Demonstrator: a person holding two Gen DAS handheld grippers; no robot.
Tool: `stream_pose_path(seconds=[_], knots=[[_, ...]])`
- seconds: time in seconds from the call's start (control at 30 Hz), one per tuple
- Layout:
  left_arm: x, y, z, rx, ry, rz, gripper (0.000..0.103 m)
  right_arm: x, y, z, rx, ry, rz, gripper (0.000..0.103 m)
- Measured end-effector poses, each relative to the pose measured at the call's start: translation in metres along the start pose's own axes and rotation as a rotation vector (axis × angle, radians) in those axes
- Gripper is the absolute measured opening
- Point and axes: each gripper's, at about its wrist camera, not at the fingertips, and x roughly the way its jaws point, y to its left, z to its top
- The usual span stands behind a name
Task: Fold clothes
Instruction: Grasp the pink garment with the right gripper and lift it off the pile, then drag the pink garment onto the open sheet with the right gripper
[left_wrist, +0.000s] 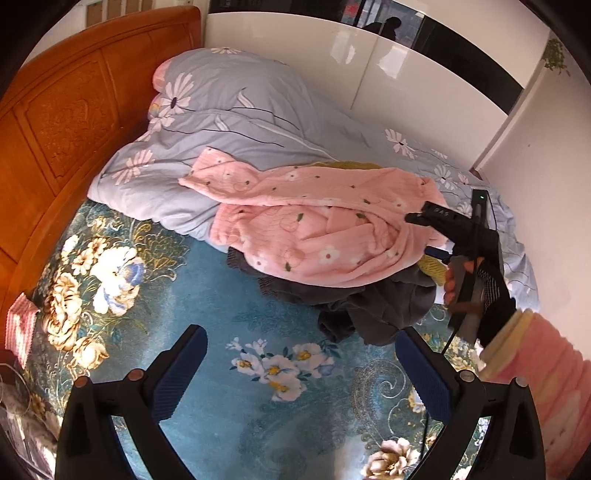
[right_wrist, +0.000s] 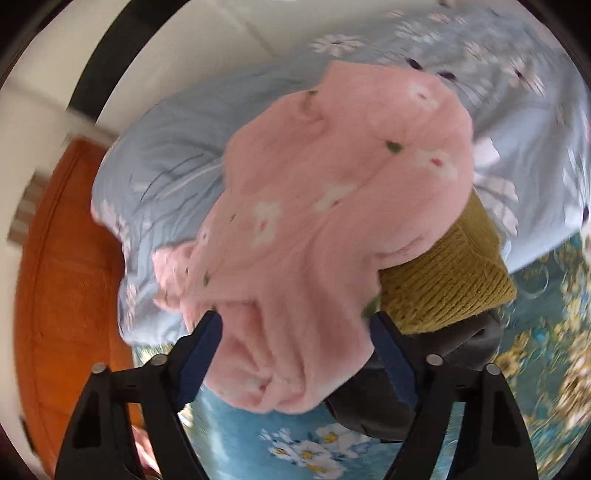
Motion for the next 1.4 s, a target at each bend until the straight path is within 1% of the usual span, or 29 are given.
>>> stream_pose_path(seconds=[0.07, 0.1, 0.13, 0.17, 0.2, 0.23, 0.27, 0.3, 0.33, 0.37, 0.47, 0.53, 0.67, 0.7, 0.77, 0.83, 0.9, 1.0, 1.03, 1.07, 1.13, 1.2, 1.23, 1.27, 1.33, 1.37, 1.4], knots=[[-0.008, 0.021, -0.007, -0.029, -0.002, 0.040, 0.103, 0.012, -0.019, 0.015, 0.136, 0.018, 0.037, 0.078], [-0.010, 0.031, -0.010, -0.050, 0.003, 0.054, 0.103, 0.016, -0.025, 0.019, 0.174, 0.028, 0.067, 0.076], [-0.012, 0.041, -0.014, -0.077, 0.016, 0.066, 0.103, 0.019, -0.028, 0.022, 0.203, 0.033, 0.091, 0.068], [-0.012, 0.052, -0.017, -0.113, 0.035, 0.076, 0.103, 0.022, -0.032, 0.024, 0.238, 0.036, 0.117, 0.056], [-0.013, 0.062, -0.022, -0.155, 0.050, 0.080, 0.103, 0.023, -0.036, 0.025, 0.284, 0.039, 0.148, 0.049], [-0.014, 0.071, -0.026, -0.191, 0.059, 0.080, 0.103, 0.025, -0.039, 0.026, 0.335, 0.043, 0.184, 0.036], [-0.014, 0.078, -0.030, -0.222, 0.065, 0.079, 0.103, 0.026, -0.043, 0.026, 0.383, 0.047, 0.217, 0.031], [-0.014, 0.085, -0.034, -0.245, 0.074, 0.079, 0.103, 0.026, -0.044, 0.026, 0.419, 0.046, 0.246, 0.028], [-0.013, 0.090, -0.036, -0.256, 0.084, 0.075, 0.103, 0.024, -0.045, 0.026, 0.441, 0.043, 0.273, 0.020], [-0.012, 0.092, -0.039, -0.262, 0.093, 0.067, 0.103, 0.021, -0.042, 0.027, 0.442, 0.035, 0.297, 0.017], [-0.011, 0.099, -0.043, -0.260, 0.103, 0.036, 0.103, 0.001, -0.028, 0.029, 0.397, 0.001, 0.377, 0.011], [-0.010, 0.102, -0.042, -0.248, 0.101, 0.000, 0.103, -0.019, -0.016, 0.019, 0.363, -0.030, 0.426, 0.011], [-0.007, 0.112, -0.039, -0.227, 0.099, -0.116, 0.103, -0.065, 0.010, -0.009, 0.292, -0.099, 0.520, 0.009], [-0.008, 0.115, -0.038, -0.215, 0.099, -0.145, 0.103, -0.078, 0.017, -0.019, 0.271, -0.118, 0.541, 0.009], [-0.010, 0.121, -0.039, -0.184, 0.095, -0.199, 0.103, -0.109, 0.036, -0.050, 0.212, -0.162, 0.568, 0.009], [-0.015, 0.128, -0.040, -0.149, 0.087, -0.246, 0.103, -0.142, 0.054, -0.092, 0.152, -0.207, 0.593, 0.009], [-0.024, 0.140, -0.044, -0.113, 0.073, -0.280, 0.103, -0.181, 0.061, -0.139, 0.089, -0.248, 0.595, 0.009], [-0.033, 0.166, -0.054, -0.104, 0.065, -0.340, 0.103, -0.215, 0.068, -0.221, -0.002, -0.269, 0.549, 0.008], [-0.031, 0.174, -0.058, -0.114, 0.073, -0.360, 0.103, -0.223, 0.068, -0.249, -0.030, -0.269, 0.518, 0.008], [-0.026, 0.182, -0.063, -0.127, 0.088, -0.374, 0.103, -0.224, 0.064, -0.277, -0.046, -0.254, 0.468, 0.008], [-0.012, 0.193, -0.074, -0.155, 0.142, -0.388, 0.103, -0.216, 0.046, -0.323, -0.041, -0.189, 0.353, 0.008], [-0.001, 0.199, -0.086, -0.175, 0.193, -0.410, 0.103, -0.196, 0.017, -0.360, -0.013, -0.098, 0.202, 0.008], [0.003, 0.201, -0.091, -0.174, 0.212, -0.424, 0.103, -0.183, 0.003, -0.375, 0.021, -0.055, 0.140, 0.008], [0.006, 0.202, -0.096, -0.167, 0.225, -0.429, 0.103, -0.170, -0.013, -0.391, 0.072, -0.014, 0.101, 0.008], [0.011, 0.204, -0.105, -0.145, 0.253, -0.421, 0.103, -0.147, -0.055, -0.421, 0.186, 0.067, 0.093, 0.008], [0.013, 0.205, -0.108, -0.140, 0.265, -0.421, 0.103, -0.136, -0.060, -0.434, 0.204, 0.102, 0.092, 0.008], [0.013, 0.207, -0.109, -0.136, 0.271, -0.420, 0.103, -0.123, -0.060, -0.442, 0.194, 0.142, 0.084, 0.008]])
